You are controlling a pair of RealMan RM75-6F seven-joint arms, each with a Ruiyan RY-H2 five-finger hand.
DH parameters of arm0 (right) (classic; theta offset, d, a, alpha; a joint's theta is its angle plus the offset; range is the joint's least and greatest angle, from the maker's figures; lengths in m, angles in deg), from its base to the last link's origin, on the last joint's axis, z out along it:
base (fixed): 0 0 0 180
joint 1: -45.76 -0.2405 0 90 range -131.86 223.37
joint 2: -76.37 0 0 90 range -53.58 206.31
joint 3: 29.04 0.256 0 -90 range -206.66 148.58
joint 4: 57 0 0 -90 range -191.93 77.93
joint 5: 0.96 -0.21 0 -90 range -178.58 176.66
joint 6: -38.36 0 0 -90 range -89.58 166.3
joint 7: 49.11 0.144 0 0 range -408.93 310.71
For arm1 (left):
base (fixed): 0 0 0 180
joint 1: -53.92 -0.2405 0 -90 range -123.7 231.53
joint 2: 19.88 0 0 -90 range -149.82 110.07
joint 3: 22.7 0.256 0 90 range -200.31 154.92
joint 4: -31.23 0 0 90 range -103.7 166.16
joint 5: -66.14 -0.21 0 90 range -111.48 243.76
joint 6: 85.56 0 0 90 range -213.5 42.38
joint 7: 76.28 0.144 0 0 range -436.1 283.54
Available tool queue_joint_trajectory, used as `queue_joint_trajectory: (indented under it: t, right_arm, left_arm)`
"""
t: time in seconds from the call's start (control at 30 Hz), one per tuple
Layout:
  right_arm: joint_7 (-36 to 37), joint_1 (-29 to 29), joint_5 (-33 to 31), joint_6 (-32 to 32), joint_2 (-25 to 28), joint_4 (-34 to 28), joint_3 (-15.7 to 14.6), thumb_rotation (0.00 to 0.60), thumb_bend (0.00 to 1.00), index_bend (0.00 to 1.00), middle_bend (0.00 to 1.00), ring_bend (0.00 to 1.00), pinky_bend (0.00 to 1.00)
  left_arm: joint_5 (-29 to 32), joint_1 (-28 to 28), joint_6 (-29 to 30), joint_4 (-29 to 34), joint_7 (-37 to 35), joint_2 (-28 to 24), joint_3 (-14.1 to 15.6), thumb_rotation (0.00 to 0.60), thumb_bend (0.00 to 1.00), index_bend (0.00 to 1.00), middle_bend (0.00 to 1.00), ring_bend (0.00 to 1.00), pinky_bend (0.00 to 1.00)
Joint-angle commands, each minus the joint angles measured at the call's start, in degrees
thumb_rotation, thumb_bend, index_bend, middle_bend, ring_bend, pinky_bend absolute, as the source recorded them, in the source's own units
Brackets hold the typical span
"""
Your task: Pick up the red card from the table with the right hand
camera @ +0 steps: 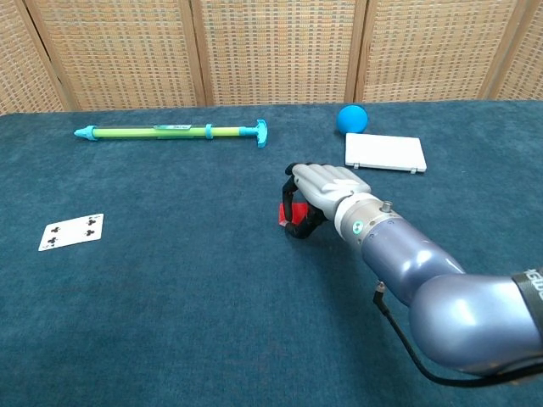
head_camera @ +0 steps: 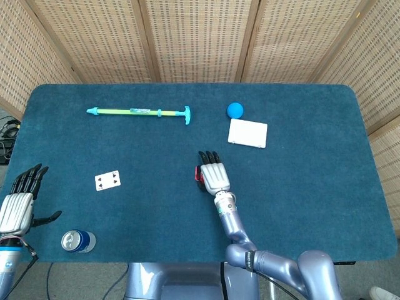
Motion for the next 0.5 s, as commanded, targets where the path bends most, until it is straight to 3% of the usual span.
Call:
queue_joint_trajectory:
  t: [0.03, 0.5]
  right_arm:
    - [0.0, 0.0, 0.0, 0.1, 0.0, -0.1, 0.0, 0.600, 0.56, 0.61, 0.15, 0.00, 0.00]
    - [-0.4, 0.1, -0.3, 0.3, 0.5, -1.0, -0.3, 0.600, 0.59, 0.61, 0.15, 0.00, 0.00]
  left_arm:
    - [0.0, 0.0, 0.0, 0.0, 0.0, 0.0, 0.0, 0.600, 0.12, 0.00, 0.00, 0.00, 0.05]
    - [-0.1, 0.0, 0.0, 0.1, 0.0, 0.0, 0.0, 0.600, 0.12, 0.00, 0.00, 0.00, 0.04]
